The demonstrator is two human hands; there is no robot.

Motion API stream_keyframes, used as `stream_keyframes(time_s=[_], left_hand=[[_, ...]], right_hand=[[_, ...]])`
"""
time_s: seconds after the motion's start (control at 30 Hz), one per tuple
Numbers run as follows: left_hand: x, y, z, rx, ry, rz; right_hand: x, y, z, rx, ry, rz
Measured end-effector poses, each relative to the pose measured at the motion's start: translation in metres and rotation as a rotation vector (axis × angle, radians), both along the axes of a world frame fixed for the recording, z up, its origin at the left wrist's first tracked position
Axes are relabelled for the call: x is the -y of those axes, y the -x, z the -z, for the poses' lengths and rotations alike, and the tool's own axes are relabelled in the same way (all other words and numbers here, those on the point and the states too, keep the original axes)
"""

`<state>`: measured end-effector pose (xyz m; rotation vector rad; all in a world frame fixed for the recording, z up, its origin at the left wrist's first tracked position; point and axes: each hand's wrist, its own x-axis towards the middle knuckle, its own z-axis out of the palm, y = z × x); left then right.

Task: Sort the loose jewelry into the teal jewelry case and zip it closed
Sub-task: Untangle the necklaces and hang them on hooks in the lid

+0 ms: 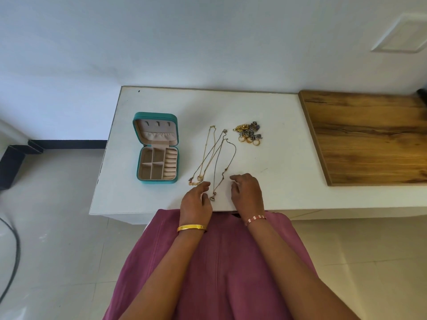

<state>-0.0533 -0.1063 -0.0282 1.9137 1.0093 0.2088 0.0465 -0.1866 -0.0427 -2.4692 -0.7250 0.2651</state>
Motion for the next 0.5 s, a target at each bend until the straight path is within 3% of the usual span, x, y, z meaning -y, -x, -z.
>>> stream_keyframes(time_s=[0.23,0.5], left_hand=[[-0.013,-0.026,-0.005,0.06,0.026,-0.049],[-0.017,-0.043,-0.001,0.02,0.102,-0.11]], right_hand=[[-0.029,-0.025,-0.002,-0.153,-0.001,0.185],[-0.048,-0.028,0.003,-0.037,0.166,0.167]])
